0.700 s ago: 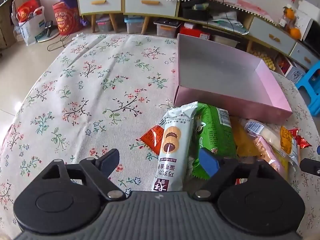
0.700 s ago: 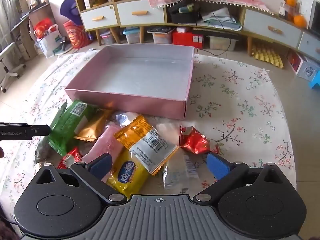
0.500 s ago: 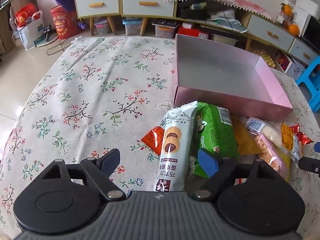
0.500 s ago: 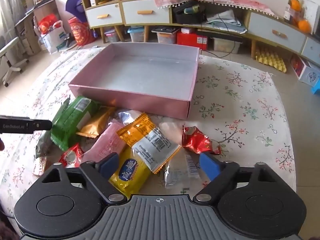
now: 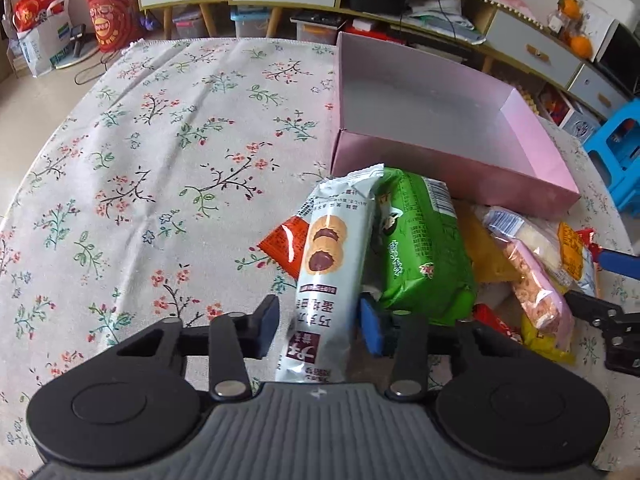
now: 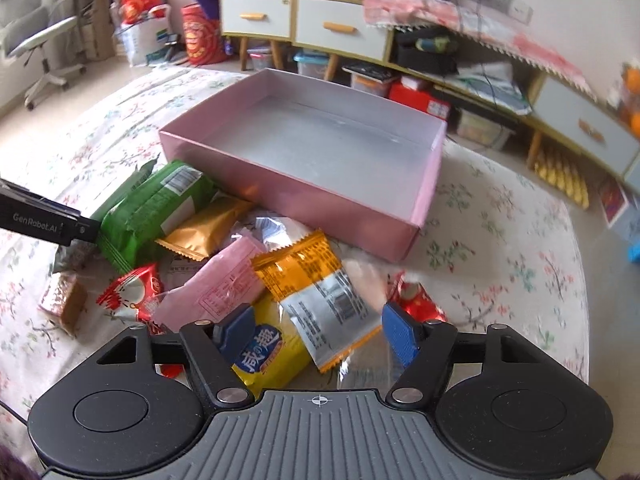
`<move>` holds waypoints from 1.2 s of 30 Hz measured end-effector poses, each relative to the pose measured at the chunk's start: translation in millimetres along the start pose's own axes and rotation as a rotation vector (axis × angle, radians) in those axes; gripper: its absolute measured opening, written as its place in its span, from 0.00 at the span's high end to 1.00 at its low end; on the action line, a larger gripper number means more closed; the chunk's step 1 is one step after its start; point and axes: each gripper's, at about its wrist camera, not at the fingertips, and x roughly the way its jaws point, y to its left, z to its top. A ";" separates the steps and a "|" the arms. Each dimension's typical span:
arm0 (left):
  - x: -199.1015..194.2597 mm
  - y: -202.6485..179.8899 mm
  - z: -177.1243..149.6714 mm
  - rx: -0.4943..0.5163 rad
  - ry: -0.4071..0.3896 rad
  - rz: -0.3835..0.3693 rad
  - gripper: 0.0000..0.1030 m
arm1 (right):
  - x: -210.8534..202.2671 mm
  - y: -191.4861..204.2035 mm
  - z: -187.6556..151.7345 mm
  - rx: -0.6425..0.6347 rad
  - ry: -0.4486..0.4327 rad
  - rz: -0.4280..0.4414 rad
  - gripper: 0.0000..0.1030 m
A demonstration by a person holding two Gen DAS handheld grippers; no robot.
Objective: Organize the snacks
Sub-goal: 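Grasp the white cookie bar with the left gripper while the right grasps an orange-tipped packet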
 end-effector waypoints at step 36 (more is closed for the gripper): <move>-20.2 14.5 8.8 -0.112 -0.142 -0.093 0.75 | -26.7 -35.2 1.6 0.273 -0.062 0.078 0.91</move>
